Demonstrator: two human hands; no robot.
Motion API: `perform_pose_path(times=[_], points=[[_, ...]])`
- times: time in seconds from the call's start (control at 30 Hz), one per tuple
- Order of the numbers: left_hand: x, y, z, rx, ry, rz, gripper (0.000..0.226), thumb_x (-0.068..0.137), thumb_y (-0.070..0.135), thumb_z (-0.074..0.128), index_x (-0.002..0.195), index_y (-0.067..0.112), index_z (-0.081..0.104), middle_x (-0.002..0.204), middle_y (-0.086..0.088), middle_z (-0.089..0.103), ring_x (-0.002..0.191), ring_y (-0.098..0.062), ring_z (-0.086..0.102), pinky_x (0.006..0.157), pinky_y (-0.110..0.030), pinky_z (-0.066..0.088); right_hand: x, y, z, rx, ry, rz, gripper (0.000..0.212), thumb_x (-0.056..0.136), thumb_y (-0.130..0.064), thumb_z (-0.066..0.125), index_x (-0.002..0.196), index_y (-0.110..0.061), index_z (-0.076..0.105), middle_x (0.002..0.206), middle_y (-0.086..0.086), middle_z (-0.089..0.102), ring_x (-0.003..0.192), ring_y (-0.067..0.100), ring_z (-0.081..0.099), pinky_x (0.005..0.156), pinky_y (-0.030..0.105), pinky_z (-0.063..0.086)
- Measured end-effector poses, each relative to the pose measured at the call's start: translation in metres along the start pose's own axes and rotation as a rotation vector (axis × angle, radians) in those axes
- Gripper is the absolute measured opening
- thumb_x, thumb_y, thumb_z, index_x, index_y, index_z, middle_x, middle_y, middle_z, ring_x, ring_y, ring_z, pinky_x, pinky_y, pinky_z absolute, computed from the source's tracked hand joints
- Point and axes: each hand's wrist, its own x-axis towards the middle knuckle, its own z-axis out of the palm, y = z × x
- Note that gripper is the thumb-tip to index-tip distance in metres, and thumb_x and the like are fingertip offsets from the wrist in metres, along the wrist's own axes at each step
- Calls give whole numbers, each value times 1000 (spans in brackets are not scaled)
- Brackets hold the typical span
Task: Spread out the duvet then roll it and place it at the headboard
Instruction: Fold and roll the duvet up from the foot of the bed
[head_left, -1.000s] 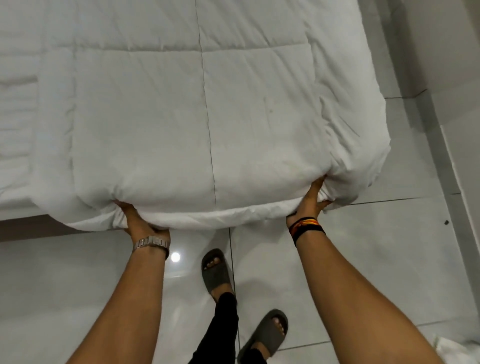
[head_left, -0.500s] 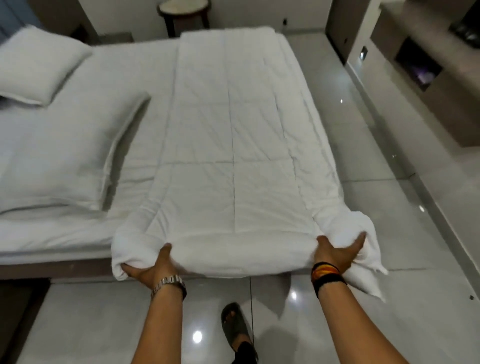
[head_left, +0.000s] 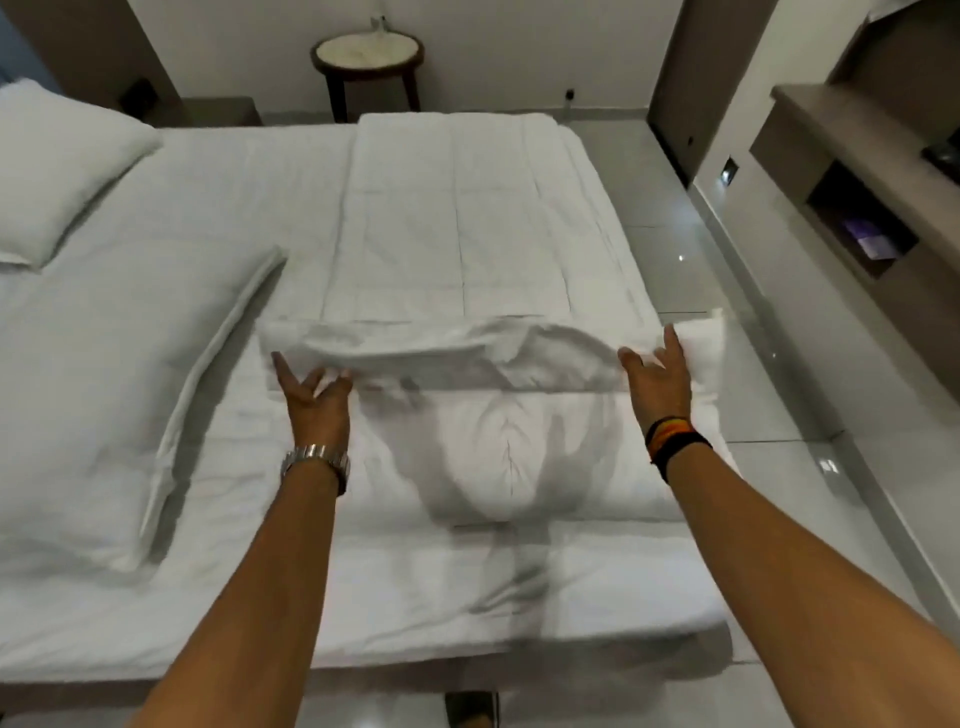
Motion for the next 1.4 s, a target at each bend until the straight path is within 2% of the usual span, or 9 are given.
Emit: perform_pose_path(times=[0.17, 0.3, 0.43, 0.6, 0.73, 0.83, 1.03, 1.17, 1.4], points=[[-1, -91, 5, 476, 175, -483, 103, 90, 66, 63, 163, 44, -5, 171, -20, -12, 157, -44, 1, 121, -62, 15, -31, 96, -5, -240, 255, 219, 85, 96, -44, 71, 165, -39, 21, 174, 15, 3, 161, 27, 4, 128, 47, 10], [-7, -131, 11, 407, 291, -693, 129, 64, 84, 71, 157, 55, -14, 165, -20, -32, 152, -57, -8, 116, -74, 6, -29, 140, -4, -230, 372, 566, 115, 81, -68, 74, 163, -50, -4, 170, 21, -21, 158, 46, -5, 126, 64, 9], [18, -132, 17, 249, 395, -700, 146, 56, 75, 84, 157, 51, -19, 168, -20, -25, 154, -51, 13, 117, -70, 17, -2, 145, 7, -51, 405, 614, 139, 66, -69, 86, 161, -50, -13, 170, 19, -22, 160, 38, -1, 125, 60, 19], [44, -139, 26, 326, 352, -805, 159, 46, 80, 85, 156, 47, -24, 167, -28, -7, 151, -48, 21, 117, -64, 24, 23, 156, 23, -171, 438, 650, 152, 56, -65, 93, 163, -46, -12, 172, 21, -3, 158, 40, 13, 121, 62, 23], [54, -149, 19, 126, 337, -719, 139, 66, 45, 95, 159, 49, -10, 169, -22, 2, 150, -36, 31, 118, -52, 29, 33, 163, 40, -26, 450, 629, 140, 61, -44, 99, 160, -55, 1, 170, 22, 10, 149, 46, 33, 116, 62, 29], [37, -158, 3, 73, 359, -559, 118, 72, 21, 93, 159, 39, 15, 158, -15, 34, 129, -31, 49, 106, -41, 39, 17, 166, 34, 63, 432, 482, 128, 66, -25, 99, 163, -41, 17, 165, 9, 33, 144, 34, 44, 118, 46, 34], [-31, -150, -48, -32, 377, -453, 104, 71, 2, 90, 155, 21, 32, 149, -10, 50, 124, -29, 56, 106, -35, 41, -57, 148, -7, 148, 395, 373, 112, 70, -13, 95, 160, -34, 31, 155, 3, 48, 135, 30, 52, 104, 29, 37], [-98, -136, -81, -46, 378, -431, 102, 70, 4, 90, 152, 27, 34, 145, -11, 52, 110, -26, 53, 100, -36, 40, -119, 136, -49, 179, 363, 355, 108, 72, -15, 94, 157, -39, 32, 147, 9, 54, 107, 23, 52, 94, 30, 39], [-259, -144, -171, 20, 410, -532, 110, 69, 1, 88, 155, 35, 29, 147, -17, 48, 121, -39, 56, 101, -46, 44, -283, 171, -137, 70, 351, 465, 113, 72, -15, 94, 159, -40, 26, 151, 19, 48, 129, 40, 54, 109, 48, 44]])
